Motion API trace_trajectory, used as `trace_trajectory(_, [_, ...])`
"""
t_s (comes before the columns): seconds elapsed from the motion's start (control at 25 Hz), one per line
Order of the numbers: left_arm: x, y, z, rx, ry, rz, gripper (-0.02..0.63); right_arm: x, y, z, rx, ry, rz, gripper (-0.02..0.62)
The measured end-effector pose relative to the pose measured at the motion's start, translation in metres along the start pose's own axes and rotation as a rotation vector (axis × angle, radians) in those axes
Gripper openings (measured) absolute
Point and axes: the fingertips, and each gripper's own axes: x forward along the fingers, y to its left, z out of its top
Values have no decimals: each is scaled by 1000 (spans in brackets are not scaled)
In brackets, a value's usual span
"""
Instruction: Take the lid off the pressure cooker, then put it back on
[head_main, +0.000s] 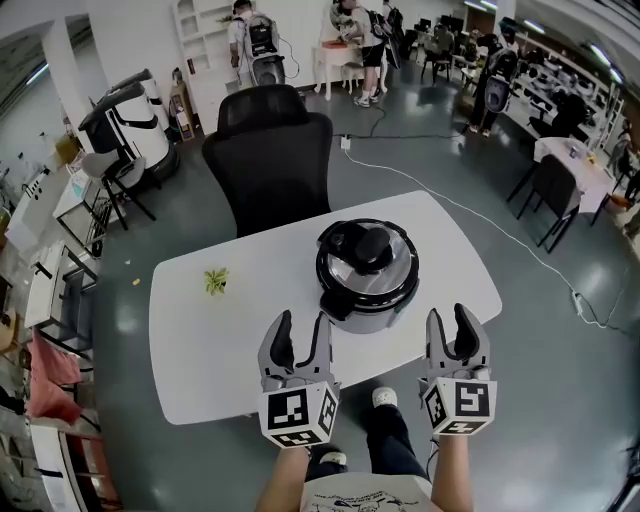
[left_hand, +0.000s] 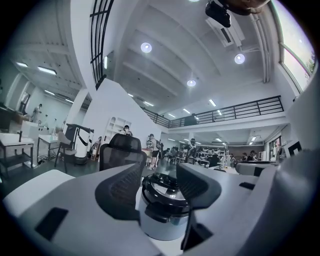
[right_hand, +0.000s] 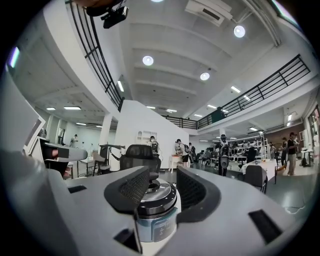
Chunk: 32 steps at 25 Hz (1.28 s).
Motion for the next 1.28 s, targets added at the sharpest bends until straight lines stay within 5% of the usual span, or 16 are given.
trace_trajectory(0.6, [105, 3, -1, -14, 9, 246, 221, 159, -37, 11, -34, 11, 297, 193])
trace_trajectory(1.28, [116, 11, -67, -247, 84, 534, 224, 246, -10, -3, -82, 59, 669, 212])
